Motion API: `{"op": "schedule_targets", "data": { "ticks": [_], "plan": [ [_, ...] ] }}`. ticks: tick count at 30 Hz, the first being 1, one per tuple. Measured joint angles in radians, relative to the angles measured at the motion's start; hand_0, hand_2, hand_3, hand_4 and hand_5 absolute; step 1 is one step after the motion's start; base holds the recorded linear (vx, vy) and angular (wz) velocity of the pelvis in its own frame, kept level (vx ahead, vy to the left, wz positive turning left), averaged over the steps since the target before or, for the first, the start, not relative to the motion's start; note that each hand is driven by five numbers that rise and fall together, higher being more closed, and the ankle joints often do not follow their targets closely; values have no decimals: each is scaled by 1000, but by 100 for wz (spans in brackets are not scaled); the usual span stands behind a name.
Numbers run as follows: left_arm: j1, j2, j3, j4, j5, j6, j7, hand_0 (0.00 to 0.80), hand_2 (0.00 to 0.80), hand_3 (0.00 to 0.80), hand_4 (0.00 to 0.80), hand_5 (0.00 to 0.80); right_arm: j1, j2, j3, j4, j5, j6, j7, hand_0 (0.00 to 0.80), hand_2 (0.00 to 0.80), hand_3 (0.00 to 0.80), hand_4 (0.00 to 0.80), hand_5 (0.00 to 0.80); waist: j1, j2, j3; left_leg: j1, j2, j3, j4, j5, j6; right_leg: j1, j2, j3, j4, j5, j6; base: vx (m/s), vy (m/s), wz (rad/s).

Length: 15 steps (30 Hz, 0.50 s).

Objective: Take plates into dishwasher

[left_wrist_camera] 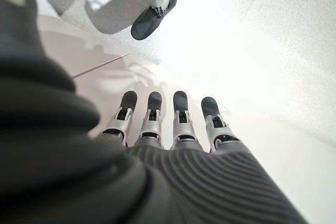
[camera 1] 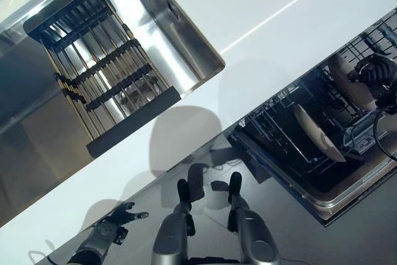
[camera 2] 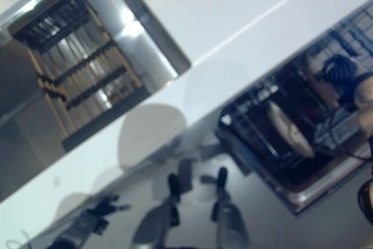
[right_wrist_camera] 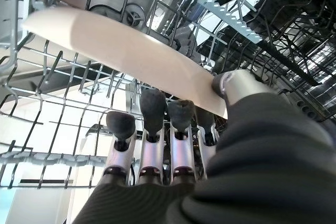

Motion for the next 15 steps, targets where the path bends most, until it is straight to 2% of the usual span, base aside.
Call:
{"op": "schedule_targets", "data": {
  "ticks": [9,15],
  "plan": [
    [-9,-18,-32,-8,-10,-1,-7,0,0,0,0,0,-44,0,33,33,-18,7,-1,800,800,800,800,800,-3,49,-3,-1,-8,0,-19,14,5,-23,-6,9,17,0,1,-23,44,-3],
    [-9,-19,-44,-13,-10,-17,-10,0,0,0,0,0,-48,0,33,55,-51,9,-10,800,800,800,800,800,-3,65,-4,-2,-11,0,-19,17,7,-25,-10,10,19,1,3,-5,7,0]
  ]
}}
